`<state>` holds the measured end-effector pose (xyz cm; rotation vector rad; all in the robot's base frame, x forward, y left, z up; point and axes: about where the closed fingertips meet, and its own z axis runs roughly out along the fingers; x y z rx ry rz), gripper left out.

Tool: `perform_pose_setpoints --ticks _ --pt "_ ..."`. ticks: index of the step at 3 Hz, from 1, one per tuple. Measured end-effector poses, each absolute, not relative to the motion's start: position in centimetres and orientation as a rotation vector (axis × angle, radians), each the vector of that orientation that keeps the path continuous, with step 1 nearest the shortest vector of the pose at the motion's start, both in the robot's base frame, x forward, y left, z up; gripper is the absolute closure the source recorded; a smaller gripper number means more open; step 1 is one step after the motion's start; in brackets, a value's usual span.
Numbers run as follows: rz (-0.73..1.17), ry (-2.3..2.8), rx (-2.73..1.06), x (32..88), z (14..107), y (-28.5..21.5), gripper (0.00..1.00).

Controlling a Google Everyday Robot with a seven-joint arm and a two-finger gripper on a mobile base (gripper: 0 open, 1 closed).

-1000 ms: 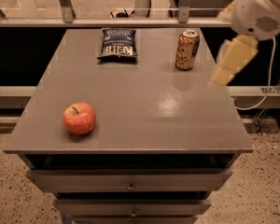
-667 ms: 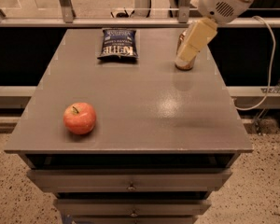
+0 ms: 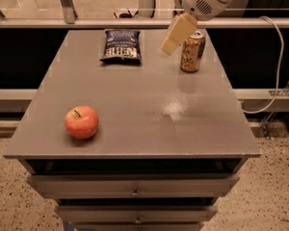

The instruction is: Pick blue chip bag

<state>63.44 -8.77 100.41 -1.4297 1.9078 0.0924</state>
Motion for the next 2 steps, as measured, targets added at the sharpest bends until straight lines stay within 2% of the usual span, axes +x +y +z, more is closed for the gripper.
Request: perform_pose_setpoints --ticks 1,2 --pt "0.103 1.910 -1.392 64.8 99.1 -8.1 0.00" --pt "0.137 1.914 -1.306 68.9 95.7 -6.3 0.00"
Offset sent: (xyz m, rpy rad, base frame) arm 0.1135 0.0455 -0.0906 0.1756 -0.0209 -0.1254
